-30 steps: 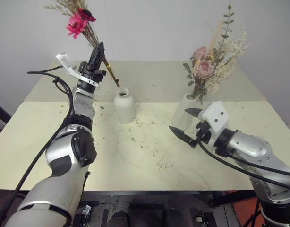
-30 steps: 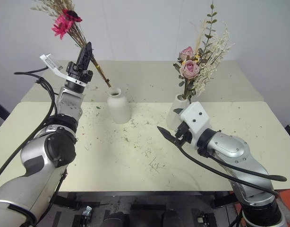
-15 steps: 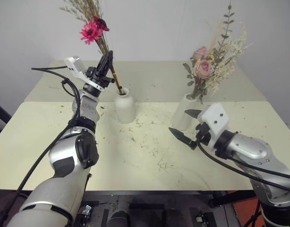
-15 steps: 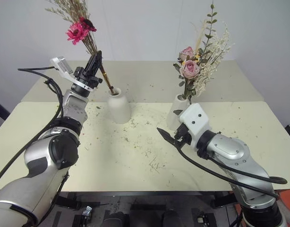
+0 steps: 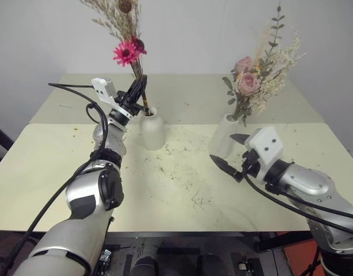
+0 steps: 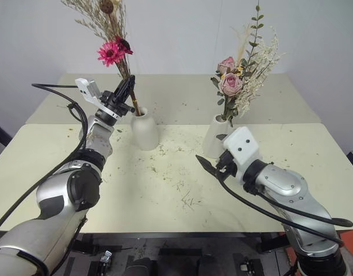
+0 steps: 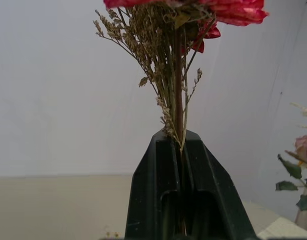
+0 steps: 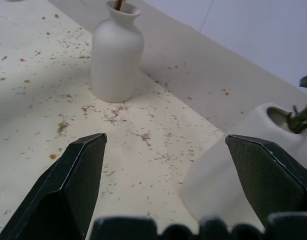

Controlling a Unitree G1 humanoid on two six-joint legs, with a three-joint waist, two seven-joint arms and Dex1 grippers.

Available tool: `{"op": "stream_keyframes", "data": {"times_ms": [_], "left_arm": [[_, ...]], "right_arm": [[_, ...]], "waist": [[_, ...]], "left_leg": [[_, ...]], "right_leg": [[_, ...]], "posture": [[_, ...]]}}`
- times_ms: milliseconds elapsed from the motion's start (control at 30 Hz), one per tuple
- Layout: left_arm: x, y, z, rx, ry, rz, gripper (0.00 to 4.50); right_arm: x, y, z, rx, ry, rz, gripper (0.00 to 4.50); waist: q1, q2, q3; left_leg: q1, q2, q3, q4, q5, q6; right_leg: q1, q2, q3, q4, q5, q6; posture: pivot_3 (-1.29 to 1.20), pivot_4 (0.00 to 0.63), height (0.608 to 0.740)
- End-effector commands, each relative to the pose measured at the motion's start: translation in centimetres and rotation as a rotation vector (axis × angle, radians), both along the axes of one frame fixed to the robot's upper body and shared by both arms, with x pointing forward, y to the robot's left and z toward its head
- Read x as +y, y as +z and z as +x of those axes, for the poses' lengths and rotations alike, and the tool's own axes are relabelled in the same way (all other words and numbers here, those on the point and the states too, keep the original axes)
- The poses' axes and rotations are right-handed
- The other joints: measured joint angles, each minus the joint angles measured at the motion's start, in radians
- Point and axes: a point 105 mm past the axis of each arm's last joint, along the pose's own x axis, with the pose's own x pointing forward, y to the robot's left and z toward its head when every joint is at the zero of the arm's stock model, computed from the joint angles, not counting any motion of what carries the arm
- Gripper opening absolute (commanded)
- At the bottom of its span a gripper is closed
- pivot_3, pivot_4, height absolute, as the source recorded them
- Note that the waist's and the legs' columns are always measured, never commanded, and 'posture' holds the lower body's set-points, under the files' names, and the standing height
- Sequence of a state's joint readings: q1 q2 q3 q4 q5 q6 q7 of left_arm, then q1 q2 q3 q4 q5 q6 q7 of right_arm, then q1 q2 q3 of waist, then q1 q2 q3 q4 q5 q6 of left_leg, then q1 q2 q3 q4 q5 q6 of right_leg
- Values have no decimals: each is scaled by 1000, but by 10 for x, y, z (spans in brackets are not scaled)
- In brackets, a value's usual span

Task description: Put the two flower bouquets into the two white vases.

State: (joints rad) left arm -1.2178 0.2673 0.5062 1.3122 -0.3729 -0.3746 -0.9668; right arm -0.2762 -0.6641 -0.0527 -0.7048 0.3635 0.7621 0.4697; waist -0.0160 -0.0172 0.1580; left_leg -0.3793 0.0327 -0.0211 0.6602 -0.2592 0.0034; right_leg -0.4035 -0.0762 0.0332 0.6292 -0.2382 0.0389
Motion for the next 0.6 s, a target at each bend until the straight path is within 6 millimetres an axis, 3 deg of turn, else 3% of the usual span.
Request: {"op": "stream_keyframes", "data": {"times_ms": [33, 67, 200, 333, 533, 600], "left_arm": [[2, 11, -2, -53, 22, 13, 43], [3, 11, -2, -55, 20, 11, 43], [3, 11, -6, -75, -13, 6, 1111], [5, 10, -11, -102, -52, -4, 2438], [16, -9, -12, -59, -22, 66, 4472], [17, -16, -14, -40, -56, 112, 4493]], "right_arm": [[0, 11, -3, -66, -6, -18, 4500], [0, 10, -3, -67, -5, -22, 4500], [0, 9, -2, -72, -6, -34, 4500], [0, 8, -1, -77, -9, -46, 4500], [-1, 7, 2, -77, -10, -48, 4500], [0, 6, 3, -77, -8, -50, 4500]], "waist": [[1, 0, 0], [1, 0, 0], [0, 0, 0], [-1, 0, 0], [-3, 0, 0], [-3, 0, 0]], "left_leg": [[0, 0, 0, 0, 0, 0], [0, 0, 0, 0, 0, 0], [0, 0, 0, 0, 0, 0], [0, 0, 0, 0, 0, 0], [0, 0, 0, 0, 0, 0], [0, 0, 0, 0, 0, 0]], "right_leg": [[0, 0, 0, 0, 0, 0], [0, 0, 0, 0, 0, 0], [0, 0, 0, 0, 0, 0], [0, 0, 0, 0, 0, 0], [0, 0, 0, 0, 0, 0], [0, 0, 0, 0, 0, 0]], "posture": [[0, 150, 740], [0, 150, 740], [0, 150, 740], [0, 150, 740], [0, 150, 740], [0, 150, 740]]}}
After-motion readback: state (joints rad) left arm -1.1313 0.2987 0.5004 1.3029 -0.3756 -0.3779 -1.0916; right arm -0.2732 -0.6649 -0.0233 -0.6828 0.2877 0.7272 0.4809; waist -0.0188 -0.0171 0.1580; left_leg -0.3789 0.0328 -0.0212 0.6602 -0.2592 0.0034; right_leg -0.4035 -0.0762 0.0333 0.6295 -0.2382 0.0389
